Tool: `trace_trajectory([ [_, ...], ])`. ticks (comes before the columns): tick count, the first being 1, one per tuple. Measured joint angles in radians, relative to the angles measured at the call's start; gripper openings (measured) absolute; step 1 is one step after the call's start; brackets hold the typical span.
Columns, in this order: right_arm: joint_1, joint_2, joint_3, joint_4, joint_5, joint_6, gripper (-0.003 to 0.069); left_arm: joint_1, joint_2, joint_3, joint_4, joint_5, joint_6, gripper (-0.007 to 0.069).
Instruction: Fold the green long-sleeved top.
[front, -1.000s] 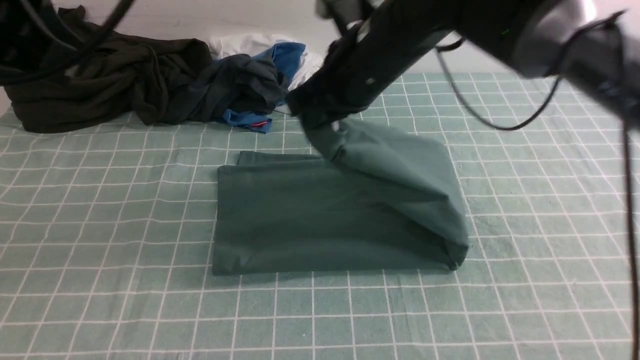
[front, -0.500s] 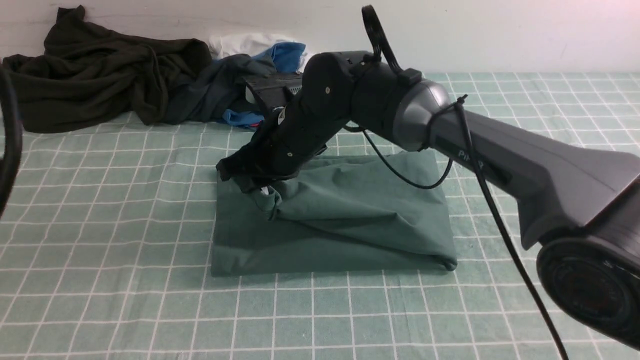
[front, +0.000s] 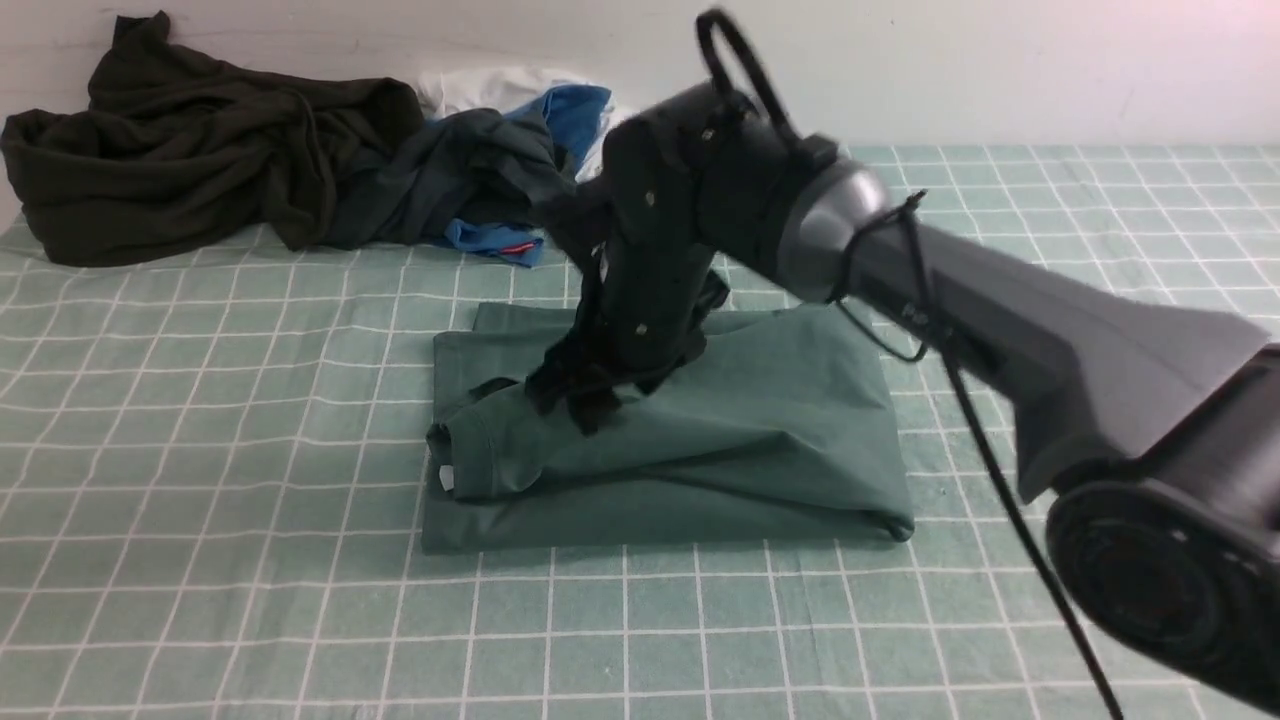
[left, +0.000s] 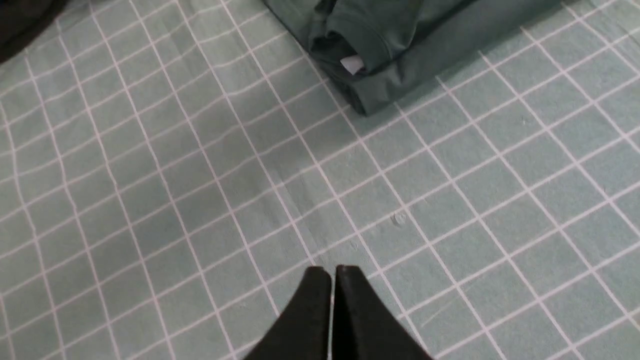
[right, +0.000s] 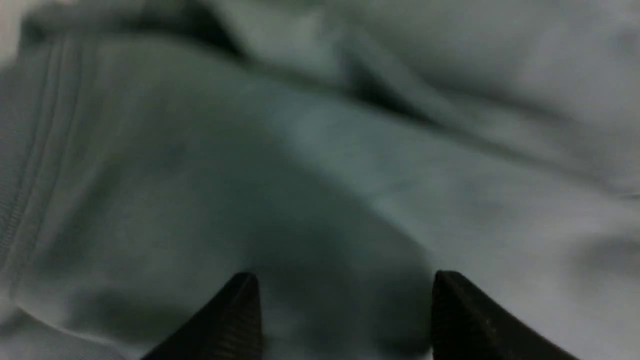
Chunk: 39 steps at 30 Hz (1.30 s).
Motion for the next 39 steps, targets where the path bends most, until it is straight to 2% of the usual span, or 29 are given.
trace_trajectory([
  [7,0.038,-0.017,-0.033,-0.028,0.004,-0.008,0.0428,0.000,-0.089,0.155,0.022,-0.067,-0.019,-0.0003],
  [14,0.037,-0.257,-0.016,-0.071,0.007,-0.041,0.0428,0.000,-0.391,0.332,0.038,-0.140,-0.154,-0.0003],
  [20,0.037,-0.471,0.167,-0.067,0.007,-0.041,0.0426,0.000,-0.586,0.420,0.078,-0.181,-0.258,-0.0003],
  [22,0.037,-0.591,0.344,-0.061,-0.025,-0.041,0.0411,0.000,-0.628,0.446,0.089,-0.194,-0.268,-0.0003],
  [25,0.037,-0.729,0.511,-0.058,-0.110,-0.041,0.0372,0.000,-0.635,0.451,0.090,-0.208,-0.268,-0.0003],
  [29,0.037,-0.965,0.764,-0.058,-0.245,-0.041,0.0276,0.000,-0.635,0.451,0.091,-0.208,-0.268,-0.0003],
  [32,0.037,-1.167,0.937,-0.058,-0.331,-0.041,0.0178,0.000,-0.635,0.453,0.091,-0.209,-0.268,-0.0003],
  [33,0.037,-1.245,0.997,-0.058,-0.351,-0.041,0.0137,0.000,-0.635,0.453,0.091,-0.209,-0.268,-0.0003],
  [35,0.037,-1.307,1.044,-0.058,-0.366,-0.041,0.0103,0.000,-0.636,0.453,0.091,-0.209,-0.268,-0.0003],
  [37,0.037,-1.441,1.152,-0.058,-0.387,-0.041,0.0028,0.000,-0.636,0.453,0.093,-0.209,-0.268,-0.0003],
  [39,0.037,-1.534,1.214,-0.058,-0.401,-0.041,0.0000,0.000,-0.636,0.453,0.093,-0.209,-0.268,-0.0003],
])
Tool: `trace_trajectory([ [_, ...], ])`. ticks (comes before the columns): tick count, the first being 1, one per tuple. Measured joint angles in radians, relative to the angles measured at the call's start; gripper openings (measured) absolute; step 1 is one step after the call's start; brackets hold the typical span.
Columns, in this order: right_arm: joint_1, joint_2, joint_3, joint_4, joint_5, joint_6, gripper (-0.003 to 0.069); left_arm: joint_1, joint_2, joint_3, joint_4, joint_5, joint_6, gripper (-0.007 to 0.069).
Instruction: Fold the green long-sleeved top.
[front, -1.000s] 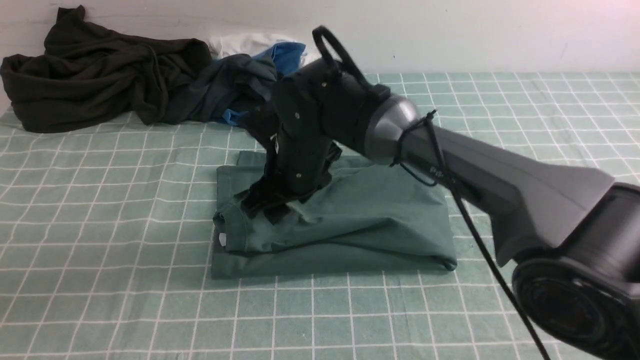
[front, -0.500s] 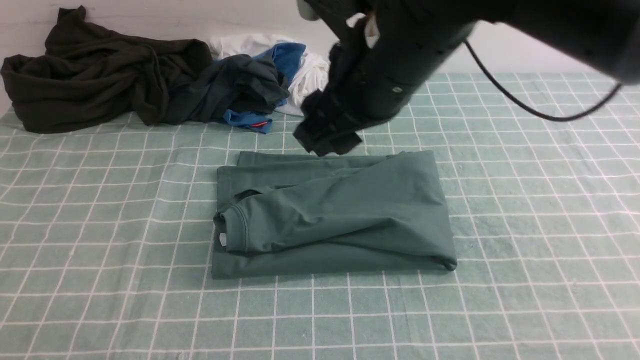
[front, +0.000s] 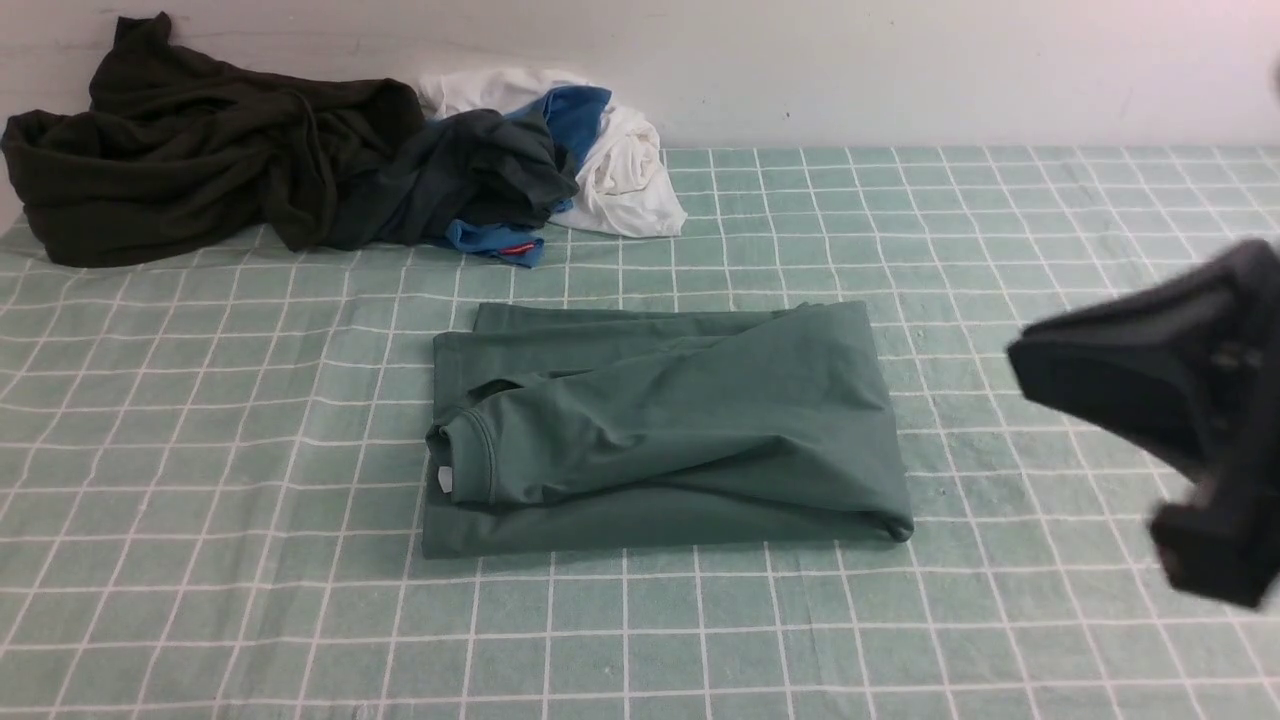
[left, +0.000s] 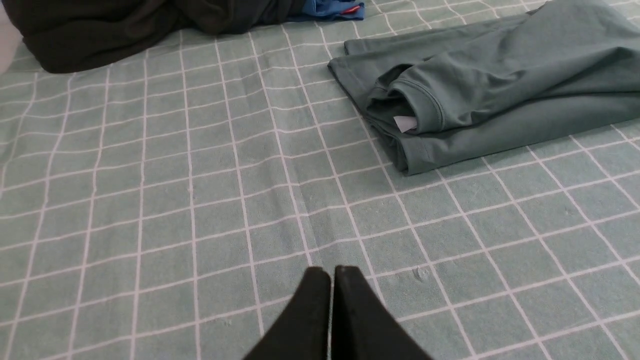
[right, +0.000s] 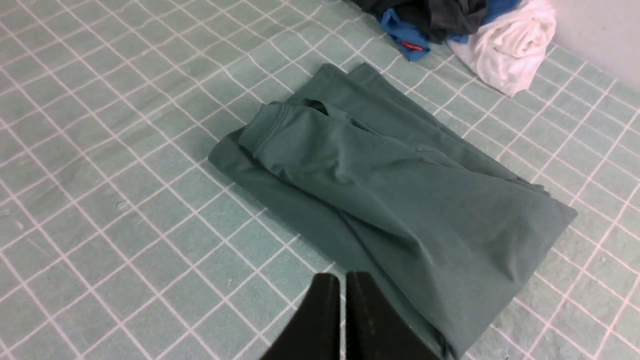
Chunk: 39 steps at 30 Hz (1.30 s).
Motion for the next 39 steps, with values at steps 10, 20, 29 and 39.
trace_trajectory([
  [10,0.000,-0.218,0.162,0.001,-0.059,0.000,-0.0013,0.000,0.000,0.000,0.000,0.000,0.000,-0.0003],
  [20,0.000,-0.226,0.169,-0.022,-0.033,0.000,-0.0013,0.000,0.000,0.000,0.000,-0.001,0.000,-0.0003],
  [29,-0.001,-0.241,0.281,-0.028,-0.358,0.000,-0.0013,0.000,0.000,0.000,0.000,-0.001,0.000,-0.0003],
  [39,-0.259,-0.466,0.762,0.115,-0.814,0.000,-0.0014,0.000,0.000,0.000,0.000,-0.001,0.000,-0.0003],
])
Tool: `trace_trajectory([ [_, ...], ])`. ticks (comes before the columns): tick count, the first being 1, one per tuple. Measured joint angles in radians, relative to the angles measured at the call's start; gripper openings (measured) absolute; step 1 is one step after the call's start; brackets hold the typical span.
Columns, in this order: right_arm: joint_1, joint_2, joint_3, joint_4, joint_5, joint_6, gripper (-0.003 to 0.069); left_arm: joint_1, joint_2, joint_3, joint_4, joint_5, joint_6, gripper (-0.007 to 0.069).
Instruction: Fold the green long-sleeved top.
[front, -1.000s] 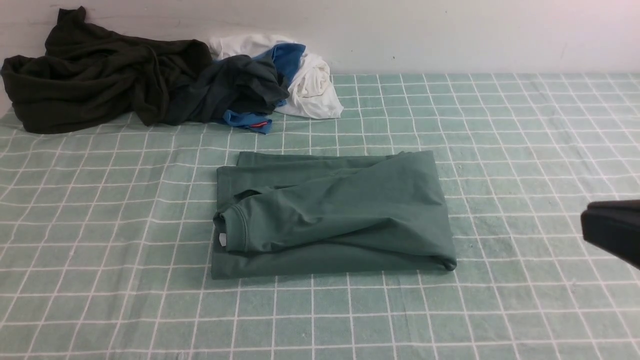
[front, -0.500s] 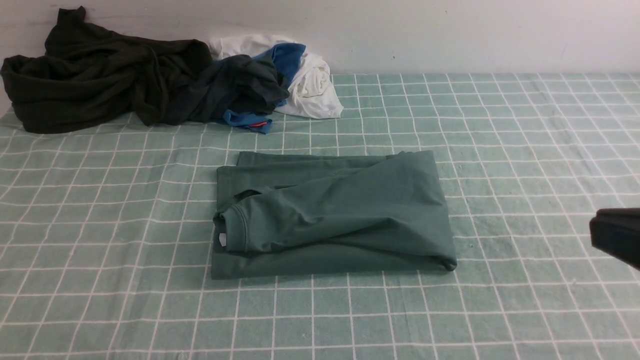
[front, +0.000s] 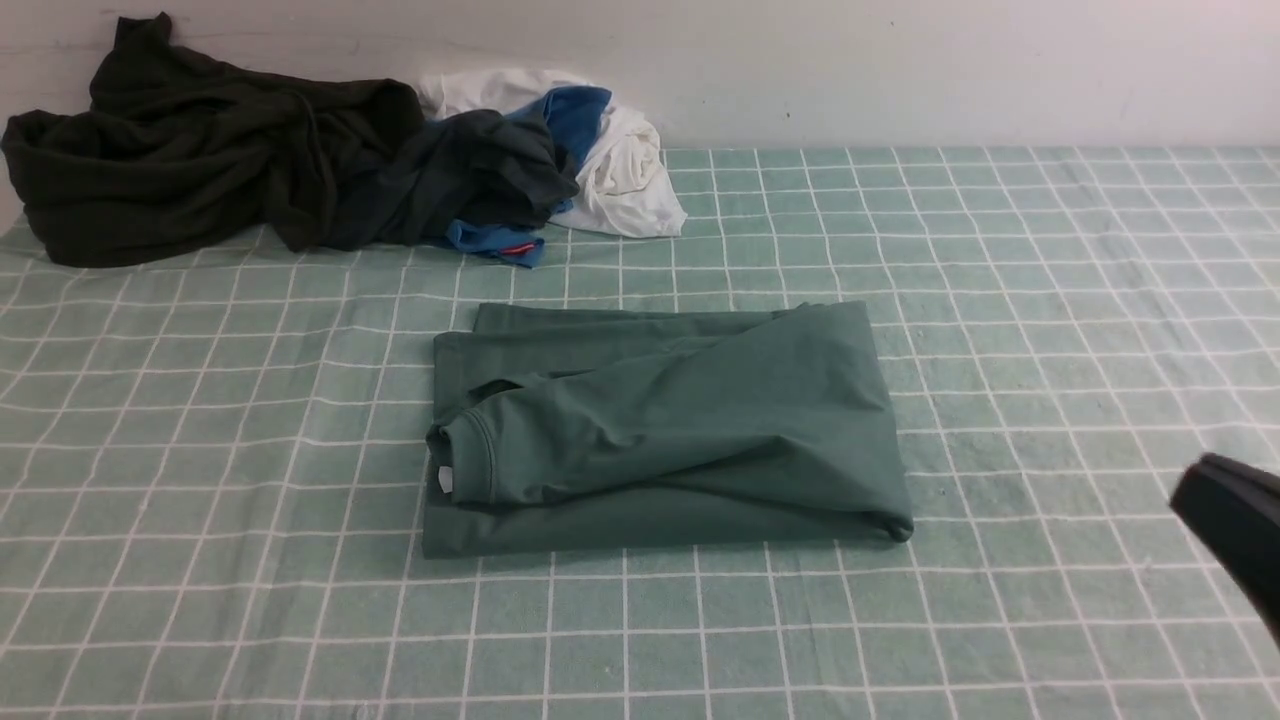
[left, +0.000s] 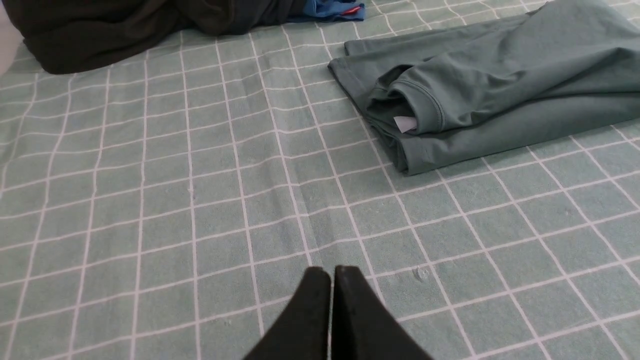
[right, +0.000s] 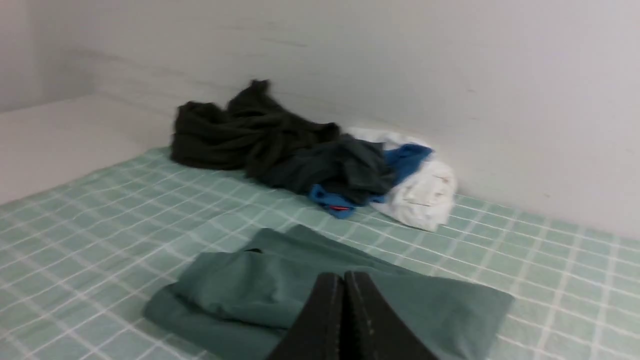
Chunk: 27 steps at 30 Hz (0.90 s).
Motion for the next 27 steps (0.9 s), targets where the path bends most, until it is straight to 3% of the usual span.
trace_trajectory([
  [6,-0.261,-0.200,0.152,0.004,0.010,0.037,-0.0014,0.000,0.000,0.000,0.000,0.000,0.000,-0.0003],
  [9,-0.423,-0.350,0.214,-0.042,0.109,0.076,-0.0014,0.000,0.000,0.000,0.000,0.000,0.000,-0.0003],
  [12,-0.493,-0.401,0.258,-0.048,0.175,0.110,-0.0014,0.000,0.000,0.000,0.000,0.000,0.000,-0.0003],
  [27,-0.529,-0.409,0.266,-0.068,0.324,0.128,-0.0014,0.000,0.000,0.001,0.000,0.000,0.000,-0.0003],
])
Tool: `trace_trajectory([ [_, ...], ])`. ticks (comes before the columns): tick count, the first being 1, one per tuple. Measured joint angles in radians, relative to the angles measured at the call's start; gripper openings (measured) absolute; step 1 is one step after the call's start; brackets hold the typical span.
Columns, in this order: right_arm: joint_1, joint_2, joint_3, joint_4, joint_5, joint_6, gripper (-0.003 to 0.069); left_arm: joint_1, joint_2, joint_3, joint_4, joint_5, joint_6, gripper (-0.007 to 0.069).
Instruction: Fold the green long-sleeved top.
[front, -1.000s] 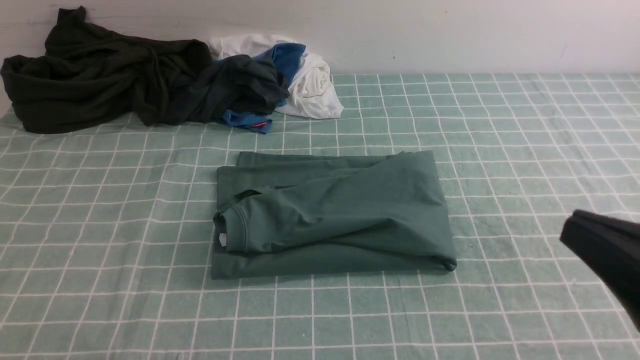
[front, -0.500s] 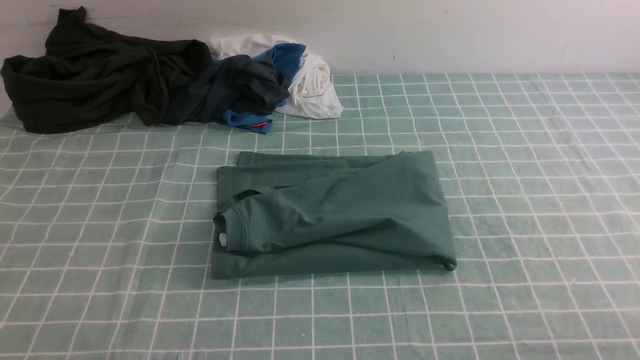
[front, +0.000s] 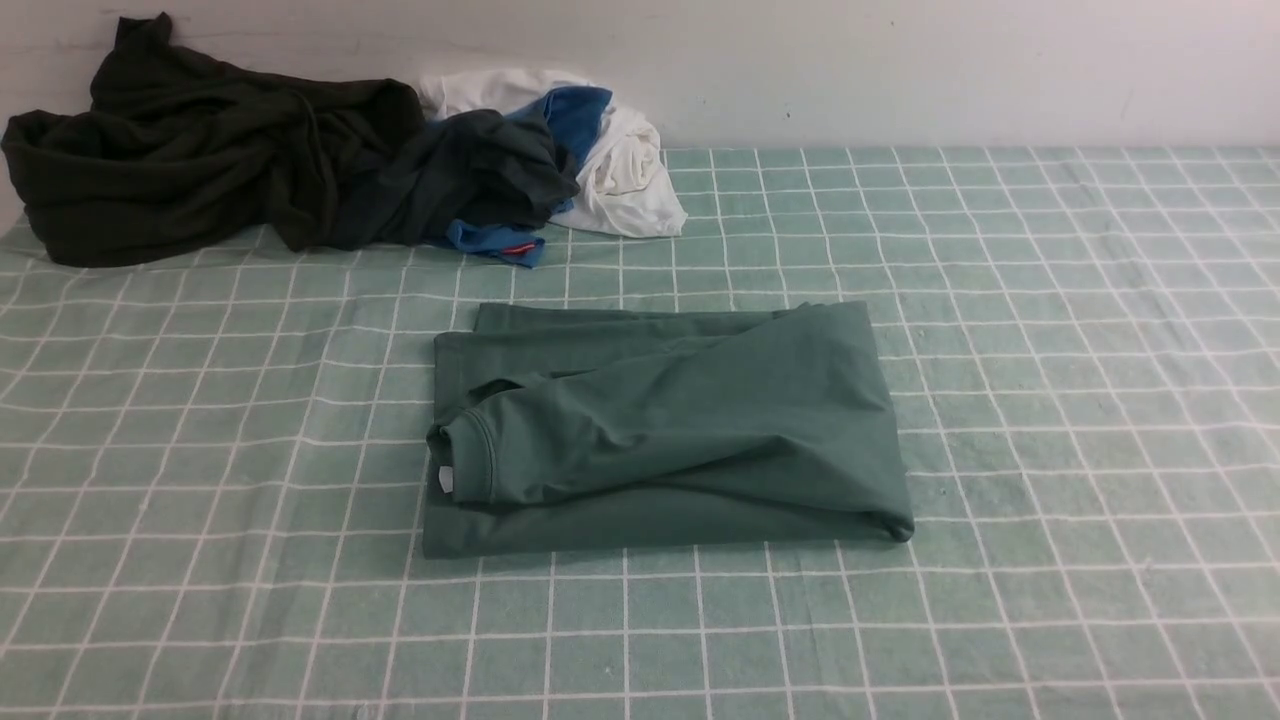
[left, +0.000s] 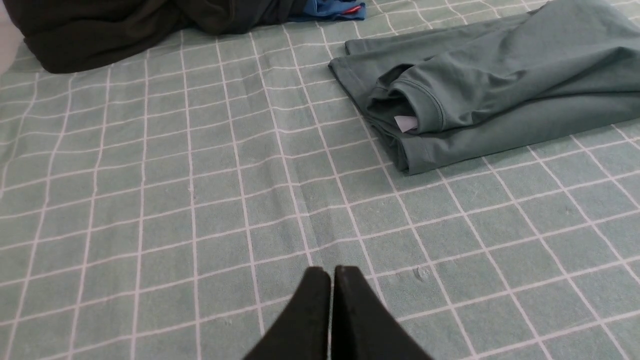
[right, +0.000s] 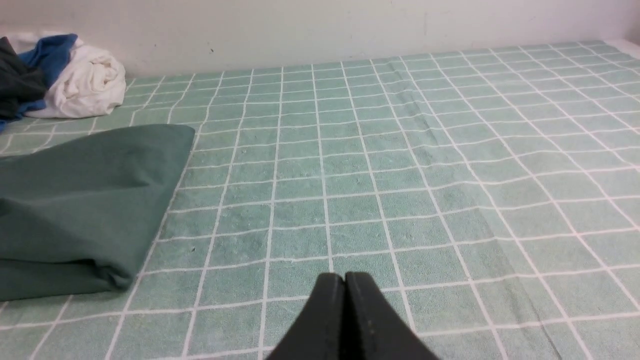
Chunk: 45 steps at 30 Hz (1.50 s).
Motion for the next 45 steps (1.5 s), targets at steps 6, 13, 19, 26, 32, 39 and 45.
trace_trajectory([
  [6,0.000,0.000,-0.001,0.000,0.004,0.000,-0.0014,0.000,0.000,0.000,0.000,0.000,0.000,-0.0003],
  [13,0.000,0.000,-0.001,0.000,0.006,0.000,-0.0014,0.000,0.000,0.000,0.000,0.000,0.000,-0.0003],
  [19,0.000,0.000,-0.001,0.000,0.006,0.000,-0.0014,0.000,0.000,0.000,0.000,0.000,0.000,-0.0003],
  [26,0.000,0.000,-0.001,0.000,0.006,0.000,-0.0014,0.000,0.000,0.000,0.000,0.000,0.000,-0.0003],
  [32,0.000,0.000,-0.001,0.000,0.006,0.000,-0.0014,0.000,0.000,0.000,0.000,0.000,0.000,-0.0003],
  [39,0.000,0.000,-0.001,0.000,0.006,0.000,-0.0014,0.000,0.000,0.000,0.000,0.000,0.000,-0.0003],
  [45,0.000,0.000,-0.001,0.000,0.006,0.000,-0.0014,0.000,0.000,0.005,-0.007,-0.061,0.000,-0.0003],
])
